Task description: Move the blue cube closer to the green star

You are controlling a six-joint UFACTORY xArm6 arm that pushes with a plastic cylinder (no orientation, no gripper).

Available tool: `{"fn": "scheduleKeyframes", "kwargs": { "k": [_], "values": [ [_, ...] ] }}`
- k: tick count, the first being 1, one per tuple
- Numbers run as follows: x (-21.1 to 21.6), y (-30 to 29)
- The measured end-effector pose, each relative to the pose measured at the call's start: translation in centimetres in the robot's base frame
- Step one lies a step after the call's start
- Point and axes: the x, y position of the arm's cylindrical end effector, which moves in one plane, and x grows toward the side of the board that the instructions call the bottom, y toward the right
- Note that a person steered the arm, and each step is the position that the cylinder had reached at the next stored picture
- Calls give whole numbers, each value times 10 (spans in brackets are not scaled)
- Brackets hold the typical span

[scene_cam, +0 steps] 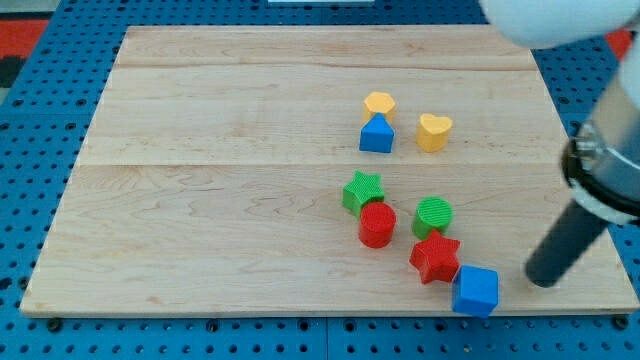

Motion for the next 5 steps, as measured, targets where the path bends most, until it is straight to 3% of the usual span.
{"fn": "scheduleKeyframes", "kwargs": {
  "k": [1, 2, 4, 5],
  "values": [
    [25, 38],
    [26, 16],
    [25, -82],
    [-9, -165]
  ]
}}
